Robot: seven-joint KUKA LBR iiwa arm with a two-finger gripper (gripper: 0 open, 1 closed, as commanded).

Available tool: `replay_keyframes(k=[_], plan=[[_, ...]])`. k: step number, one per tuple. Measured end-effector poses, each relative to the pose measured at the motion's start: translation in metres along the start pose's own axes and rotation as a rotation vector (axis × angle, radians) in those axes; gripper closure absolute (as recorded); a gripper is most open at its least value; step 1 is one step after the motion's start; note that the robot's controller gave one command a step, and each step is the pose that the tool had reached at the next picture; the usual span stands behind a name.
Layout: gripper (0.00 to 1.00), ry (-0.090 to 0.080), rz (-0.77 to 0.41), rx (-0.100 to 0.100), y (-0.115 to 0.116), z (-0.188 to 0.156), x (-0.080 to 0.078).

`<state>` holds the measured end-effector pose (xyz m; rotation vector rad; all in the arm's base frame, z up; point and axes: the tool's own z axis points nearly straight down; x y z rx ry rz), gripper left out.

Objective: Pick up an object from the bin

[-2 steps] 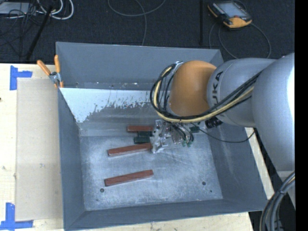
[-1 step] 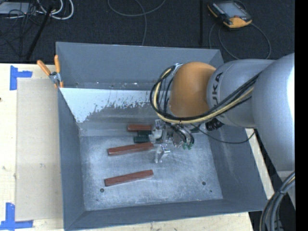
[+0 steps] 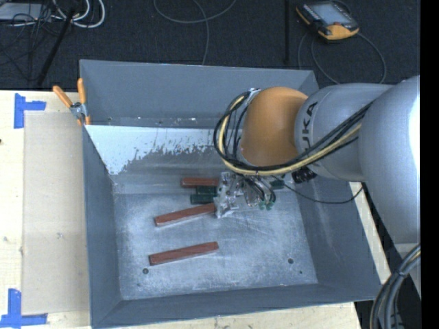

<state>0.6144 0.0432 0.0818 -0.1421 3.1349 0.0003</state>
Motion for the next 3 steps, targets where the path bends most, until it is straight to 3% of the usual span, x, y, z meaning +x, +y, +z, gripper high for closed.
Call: replay_keyframes(k=[1, 2, 3], plan=[[0.00, 0.016, -0.001, -0.001, 0.000, 0.001, 0.004], [0.00, 0.016, -0.001, -0.001, 0.001, 0.001, 0.003], [1.00, -0.023, 0.034, 0.005, 0.025, -0.001, -0.013]])
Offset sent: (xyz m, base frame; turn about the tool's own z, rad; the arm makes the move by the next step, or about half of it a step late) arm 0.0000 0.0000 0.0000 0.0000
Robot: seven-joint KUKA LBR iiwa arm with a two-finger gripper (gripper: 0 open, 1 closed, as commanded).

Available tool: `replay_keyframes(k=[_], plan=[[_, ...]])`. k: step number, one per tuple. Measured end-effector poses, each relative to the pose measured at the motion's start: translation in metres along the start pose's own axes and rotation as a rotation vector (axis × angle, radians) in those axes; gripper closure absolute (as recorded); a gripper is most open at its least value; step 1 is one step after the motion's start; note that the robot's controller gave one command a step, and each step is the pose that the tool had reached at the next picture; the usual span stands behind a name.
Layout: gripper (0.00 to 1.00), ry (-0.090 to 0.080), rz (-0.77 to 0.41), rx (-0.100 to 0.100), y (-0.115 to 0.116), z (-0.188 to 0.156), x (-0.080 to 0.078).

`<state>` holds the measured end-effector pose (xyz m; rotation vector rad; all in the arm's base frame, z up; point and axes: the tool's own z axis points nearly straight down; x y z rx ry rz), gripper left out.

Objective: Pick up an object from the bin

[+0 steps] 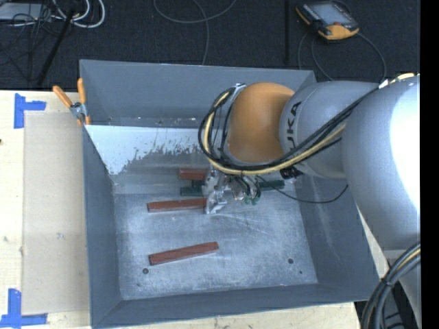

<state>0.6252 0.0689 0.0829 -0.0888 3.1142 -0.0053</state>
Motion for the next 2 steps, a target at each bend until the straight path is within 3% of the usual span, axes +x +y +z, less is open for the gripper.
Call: replay_keyframes(k=[1, 2], plan=[[1.00, 0.000, -0.001, 0.000, 0.000, 0.000, 0.000], [1.00, 0.017, -0.004, -0.004, -0.004, -0.189, 0.015]])
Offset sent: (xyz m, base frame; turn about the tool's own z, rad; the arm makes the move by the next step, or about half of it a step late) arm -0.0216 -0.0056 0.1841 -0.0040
